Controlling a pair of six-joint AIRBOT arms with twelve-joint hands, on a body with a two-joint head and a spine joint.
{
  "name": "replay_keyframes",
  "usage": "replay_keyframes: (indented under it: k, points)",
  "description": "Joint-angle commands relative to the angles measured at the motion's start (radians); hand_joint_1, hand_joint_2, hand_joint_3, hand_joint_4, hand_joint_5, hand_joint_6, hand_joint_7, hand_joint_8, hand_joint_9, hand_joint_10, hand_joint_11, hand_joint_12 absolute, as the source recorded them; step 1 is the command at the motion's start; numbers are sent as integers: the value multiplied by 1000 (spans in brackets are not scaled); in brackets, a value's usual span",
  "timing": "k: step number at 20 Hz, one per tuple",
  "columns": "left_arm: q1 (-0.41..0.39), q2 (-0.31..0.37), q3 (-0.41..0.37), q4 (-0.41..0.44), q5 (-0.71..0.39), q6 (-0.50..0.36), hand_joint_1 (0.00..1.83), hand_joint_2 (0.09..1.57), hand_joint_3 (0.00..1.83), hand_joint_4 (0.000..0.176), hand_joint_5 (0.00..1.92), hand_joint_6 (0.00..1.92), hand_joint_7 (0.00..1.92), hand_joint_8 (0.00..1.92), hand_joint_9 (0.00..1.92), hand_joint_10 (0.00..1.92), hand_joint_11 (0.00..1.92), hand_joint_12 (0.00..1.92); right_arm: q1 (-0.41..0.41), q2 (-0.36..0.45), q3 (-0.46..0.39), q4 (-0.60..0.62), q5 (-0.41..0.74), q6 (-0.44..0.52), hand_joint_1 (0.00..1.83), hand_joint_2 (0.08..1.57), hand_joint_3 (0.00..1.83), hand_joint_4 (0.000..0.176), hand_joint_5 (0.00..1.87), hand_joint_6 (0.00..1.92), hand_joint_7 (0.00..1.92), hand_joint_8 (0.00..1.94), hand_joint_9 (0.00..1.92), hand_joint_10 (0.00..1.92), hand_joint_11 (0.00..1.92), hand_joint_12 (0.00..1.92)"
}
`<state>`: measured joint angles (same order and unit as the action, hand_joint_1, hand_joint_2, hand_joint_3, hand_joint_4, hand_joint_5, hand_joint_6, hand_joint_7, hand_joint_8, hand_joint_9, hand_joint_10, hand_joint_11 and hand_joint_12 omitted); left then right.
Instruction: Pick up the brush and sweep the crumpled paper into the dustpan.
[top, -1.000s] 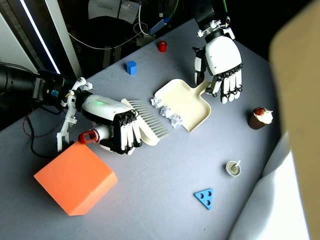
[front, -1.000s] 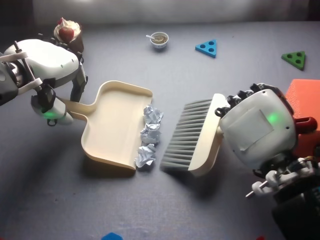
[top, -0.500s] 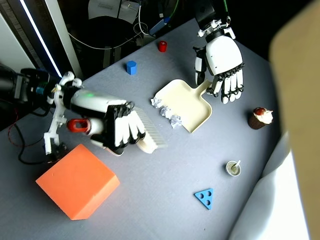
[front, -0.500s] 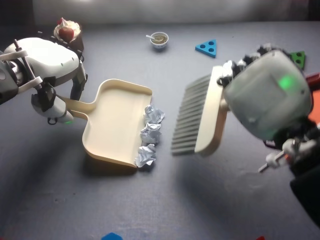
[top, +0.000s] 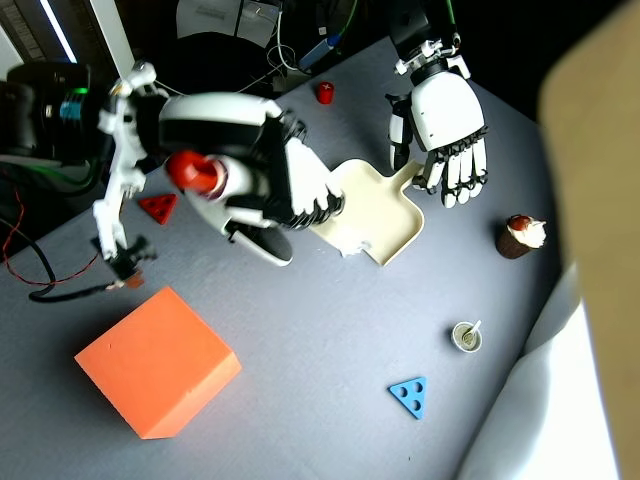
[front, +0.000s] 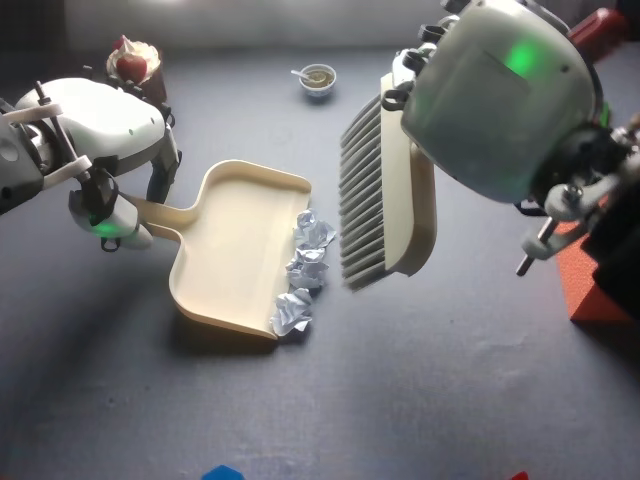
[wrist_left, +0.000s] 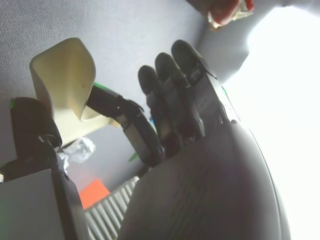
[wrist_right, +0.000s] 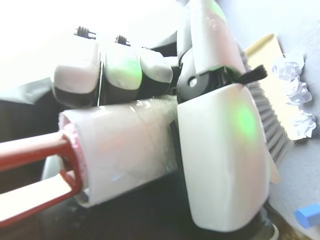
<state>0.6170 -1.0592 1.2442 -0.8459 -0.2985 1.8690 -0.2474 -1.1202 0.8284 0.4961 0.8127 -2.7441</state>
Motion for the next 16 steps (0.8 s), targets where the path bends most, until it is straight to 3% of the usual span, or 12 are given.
replay_keyframes:
  k: [1,2,3,5,7,9,10,11,13,14,15,16]
  points:
    - [-5,-1,4,17,-78,6,1104,1080,0,6,1062,844,574,1,478,0,260,484,37,16,-13,22,-1,-117,1295,1154,0,0,844,1921,1155,1941,1339,1921,1384,1921]
    - [-4,-1,3,17,-78,6,1105,1079,0,5,1064,839,561,0,473,0,260,488,61,17,-22,108,-36,-201,1291,1153,0,0,786,1736,1158,1941,1344,1921,1389,1921]
    - [-2,-1,2,16,-78,6,1083,1098,1,32,1022,908,545,1,459,1,246,501,88,19,-31,192,-58,-273,1294,1145,0,0,784,1572,1135,1941,1333,1921,1384,1921]
    - [3,0,-1,13,-79,6,1097,1098,0,0,1026,904,559,4,479,5,257,513,110,28,-51,160,-92,-273,1277,1154,2,0,769,1861,1131,1941,1312,1921,1355,1921]
    - [4,0,-2,12,-80,6,1080,1099,1,38,1020,914,556,0,453,1,233,501,125,37,-76,131,-128,-273,1278,1161,2,0,843,1919,1133,1941,1310,1921,1351,1921]
    - [4,-2,-2,11,-80,6,1079,1099,0,42,1020,914,559,1,449,0,229,500,136,38,-89,131,-147,-273,1294,1167,2,0,766,1921,1092,1941,1284,1921,1337,1921]
    - [4,-2,-2,10,-80,6,1091,1092,0,22,1037,887,562,1,456,2,236,504,136,36,-91,132,-154,-273,1286,1164,1,0,754,1921,1068,1941,1266,1921,1322,1921]
    - [4,-2,-2,10,-80,6,1081,1096,1,38,1025,905,553,1,446,1,222,508,136,32,-90,139,-170,-273,1253,1175,3,0,740,1646,1068,1941,1275,1921,1320,1921]
    - [4,-2,-3,9,-80,6,1087,1092,0,32,1035,889,560,2,459,4,228,515,131,27,-81,170,-200,-273,1144,1170,0,0,873,1149,1102,1941,1299,1921,1342,1921]
    - [4,-2,-3,9,-82,6,1095,1086,0,22,1050,865,563,2,464,3,223,509,124,26,-73,179,-205,-273,1150,1152,0,0,912,1075,1114,1941,1309,1921,1356,1921]
    - [4,-2,-3,9,-83,6,1080,1089,0,55,1040,880,581,4,478,5,224,516,118,22,-65,189,-206,-273,1152,1147,0,0,918,1082,1091,1941,1287,1921,1355,1921]
    - [3,-2,-3,9,-84,6,1080,1089,0,55,1040,880,581,4,478,5,224,516,113,17,-53,211,-200,-273,1152,1147,0,0,918,1082,1091,1941,1287,1921,1355,1921]
